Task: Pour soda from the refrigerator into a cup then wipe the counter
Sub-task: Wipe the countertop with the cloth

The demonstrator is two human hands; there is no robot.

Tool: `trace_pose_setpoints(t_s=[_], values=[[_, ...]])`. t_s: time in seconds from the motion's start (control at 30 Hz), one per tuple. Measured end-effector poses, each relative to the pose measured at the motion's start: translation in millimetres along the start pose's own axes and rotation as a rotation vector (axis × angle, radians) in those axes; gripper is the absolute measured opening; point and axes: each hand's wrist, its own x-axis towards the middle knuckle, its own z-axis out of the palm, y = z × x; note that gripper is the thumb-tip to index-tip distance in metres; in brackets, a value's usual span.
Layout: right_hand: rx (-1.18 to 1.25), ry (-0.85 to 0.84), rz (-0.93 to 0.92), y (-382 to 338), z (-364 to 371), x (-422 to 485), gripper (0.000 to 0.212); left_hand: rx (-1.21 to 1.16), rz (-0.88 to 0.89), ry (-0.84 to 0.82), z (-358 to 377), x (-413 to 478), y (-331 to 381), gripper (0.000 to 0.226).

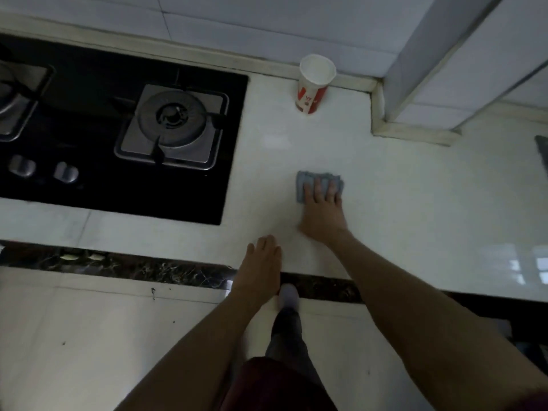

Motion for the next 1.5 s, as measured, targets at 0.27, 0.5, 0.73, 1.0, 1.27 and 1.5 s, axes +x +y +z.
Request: trace_pose_setpoints(t_s=[0.27, 0.5, 0.73, 1.0, 1.27, 1.5], values=[[0.014, -0.003, 0.072, -86, 48, -123, 0.096, 0.011, -0.009, 0.032, 2, -37, -31, 0.044], [0.082, -0.004, 0.149, -118, 61, -136, 0.094, -0.084, 0.021, 0.004, -5, -43, -41, 0.052], [0.062, -0.052, 0.108, -98, 46, -100, 0.100, -0.071, 0.036, 0.016, -16, -23, -48, 0.058], [0.116, -0.127, 0.099, -65, -14, 23, 0.081, 0.007, 0.065, 0.003, -25, 36, -63, 0.061], [0.116, -0.151, 0.150, -20, -78, 150, 0.087, 0.114, 0.093, 0.036, -41, 79, -77, 0.054], [0.128, -0.122, 0.234, -30, -95, 174, 0.092, 0.128, 0.067, -0.008, -49, 91, -85, 0.055]])
